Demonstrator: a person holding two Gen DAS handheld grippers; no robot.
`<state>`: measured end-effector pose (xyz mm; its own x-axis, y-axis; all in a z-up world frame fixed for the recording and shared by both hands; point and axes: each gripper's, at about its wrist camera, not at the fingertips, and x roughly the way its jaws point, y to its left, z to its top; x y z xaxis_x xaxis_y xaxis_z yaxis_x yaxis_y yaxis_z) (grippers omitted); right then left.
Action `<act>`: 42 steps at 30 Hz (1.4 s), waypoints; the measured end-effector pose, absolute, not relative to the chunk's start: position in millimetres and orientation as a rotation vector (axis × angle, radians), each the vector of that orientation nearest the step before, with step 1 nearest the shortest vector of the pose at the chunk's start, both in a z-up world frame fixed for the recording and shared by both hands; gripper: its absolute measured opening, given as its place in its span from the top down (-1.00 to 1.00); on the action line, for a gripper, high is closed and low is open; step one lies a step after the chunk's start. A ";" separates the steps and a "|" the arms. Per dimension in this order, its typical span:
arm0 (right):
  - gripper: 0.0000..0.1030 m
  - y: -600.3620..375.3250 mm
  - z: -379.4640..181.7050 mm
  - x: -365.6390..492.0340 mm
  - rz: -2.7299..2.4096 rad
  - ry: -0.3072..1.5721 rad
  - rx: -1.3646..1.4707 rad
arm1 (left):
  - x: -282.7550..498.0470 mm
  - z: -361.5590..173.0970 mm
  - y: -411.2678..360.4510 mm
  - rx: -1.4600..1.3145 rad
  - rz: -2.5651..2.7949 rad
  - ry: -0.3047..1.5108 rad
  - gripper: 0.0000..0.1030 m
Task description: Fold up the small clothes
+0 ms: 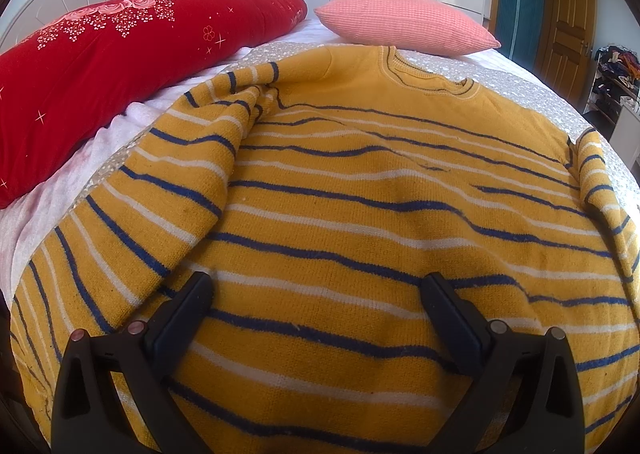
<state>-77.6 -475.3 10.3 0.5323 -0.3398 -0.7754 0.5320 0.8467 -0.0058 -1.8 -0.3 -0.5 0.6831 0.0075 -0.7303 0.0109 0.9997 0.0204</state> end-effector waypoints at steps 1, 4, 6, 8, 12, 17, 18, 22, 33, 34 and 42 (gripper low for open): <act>-1.00 -475.3 10.3 -77.6 -0.526 0.865 0.243 | -1.9 -0.5 -0.4 0.024 -0.002 0.819 -1.00; -1.00 -475.2 10.3 -77.6 -0.526 0.865 0.243 | -1.8 -0.5 -0.5 0.024 -0.002 0.819 -1.00; -1.00 -475.3 10.4 -77.6 -0.526 0.865 0.243 | -1.9 -0.5 -0.5 0.024 -0.001 0.819 -1.00; -1.00 -475.3 10.4 -77.6 -0.526 0.865 0.243 | -2.0 -0.5 -0.6 0.024 -0.001 0.819 -1.00; -1.00 -475.1 10.4 -77.6 -0.527 0.865 0.242 | -1.9 -0.5 -0.7 0.025 -0.001 0.818 -1.00; -1.00 -475.1 10.5 -77.6 -0.527 0.864 0.242 | -2.3 -0.6 -1.0 0.027 0.000 0.819 -1.00; -1.00 -475.0 10.5 -77.6 -0.527 0.864 0.242 | -1.9 1.1 0.9 0.027 0.001 0.820 -1.00; -1.00 -474.2 10.8 -78.6 -0.525 0.866 0.244 | -0.1 3.9 5.2 0.032 0.007 0.831 -1.00; -1.00 -478.8 13.0 -78.9 -0.522 0.881 0.245 | 9.2 4.3 2.3 0.066 0.004 0.915 -1.00; -1.00 -477.3 13.3 -79.0 -0.528 0.885 0.233 | 9.5 4.6 4.1 0.058 -0.002 0.917 -1.00; -1.00 -486.1 17.7 -85.2 -0.451 0.897 0.270 | -9.8 29.9 11.9 -0.047 0.041 0.915 -1.00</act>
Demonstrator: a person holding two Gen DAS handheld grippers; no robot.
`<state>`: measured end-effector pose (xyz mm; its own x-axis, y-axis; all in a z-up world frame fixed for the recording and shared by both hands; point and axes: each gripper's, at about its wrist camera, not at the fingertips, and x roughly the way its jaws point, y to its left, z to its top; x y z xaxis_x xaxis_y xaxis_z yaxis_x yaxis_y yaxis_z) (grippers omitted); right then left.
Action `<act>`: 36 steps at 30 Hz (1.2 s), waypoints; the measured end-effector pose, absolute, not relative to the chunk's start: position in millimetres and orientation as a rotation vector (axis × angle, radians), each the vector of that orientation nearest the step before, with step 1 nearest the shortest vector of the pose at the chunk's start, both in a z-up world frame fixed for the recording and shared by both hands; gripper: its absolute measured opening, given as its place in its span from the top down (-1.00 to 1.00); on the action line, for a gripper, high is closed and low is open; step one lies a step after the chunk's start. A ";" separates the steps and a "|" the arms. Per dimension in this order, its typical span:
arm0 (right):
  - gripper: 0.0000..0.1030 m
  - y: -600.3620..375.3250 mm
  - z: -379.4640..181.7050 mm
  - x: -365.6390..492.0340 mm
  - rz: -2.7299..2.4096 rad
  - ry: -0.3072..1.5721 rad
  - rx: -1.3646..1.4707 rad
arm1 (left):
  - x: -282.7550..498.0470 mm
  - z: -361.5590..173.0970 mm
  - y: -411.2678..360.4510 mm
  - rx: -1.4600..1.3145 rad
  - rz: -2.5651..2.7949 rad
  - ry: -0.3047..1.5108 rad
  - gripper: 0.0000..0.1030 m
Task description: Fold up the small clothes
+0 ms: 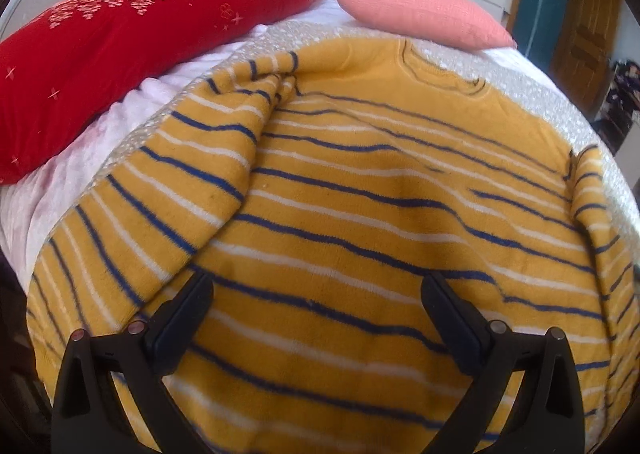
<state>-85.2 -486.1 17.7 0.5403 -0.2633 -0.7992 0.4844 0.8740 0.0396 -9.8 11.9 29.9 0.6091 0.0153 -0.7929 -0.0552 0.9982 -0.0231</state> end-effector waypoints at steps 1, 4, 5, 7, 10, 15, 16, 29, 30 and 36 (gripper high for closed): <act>-0.94 -484.7 21.4 -87.6 -0.456 0.897 0.260 | -17.7 38.4 12.2 -0.057 0.038 0.895 -1.00; -0.79 -466.5 45.7 -111.3 -0.493 0.817 0.226 | -47.6 72.3 13.7 -0.060 0.024 0.790 -1.00; -0.79 -454.8 58.2 -121.2 -0.482 0.765 0.208 | -56.6 83.4 14.4 -0.053 0.026 0.753 -1.00; -0.79 -426.3 85.0 -139.8 -0.445 0.669 0.162 | -73.5 104.5 15.1 -0.026 0.040 0.676 -1.00; -0.86 -381.3 120.1 -166.9 -0.378 0.507 0.116 | -92.4 129.8 16.9 0.012 0.051 0.586 -1.00; -0.98 -329.1 137.3 -171.0 -0.245 0.496 0.156 | -111.2 147.4 18.3 0.026 0.030 0.546 -1.00; -0.96 -319.3 136.3 -169.4 -0.194 0.522 0.178 | -115.5 148.1 17.6 0.032 0.022 0.545 -1.00; -0.99 -223.1 163.9 -198.9 -0.175 0.491 -0.001 | -144.2 158.2 28.1 -0.007 -0.051 0.587 -1.00; -0.99 -222.2 165.0 -199.0 -0.178 0.493 -0.003 | -144.6 157.5 27.5 -0.007 -0.058 0.591 -1.00; -0.99 -221.5 162.4 -198.5 -0.214 0.511 -0.024 | -147.3 154.6 19.6 0.027 -0.080 0.595 -1.00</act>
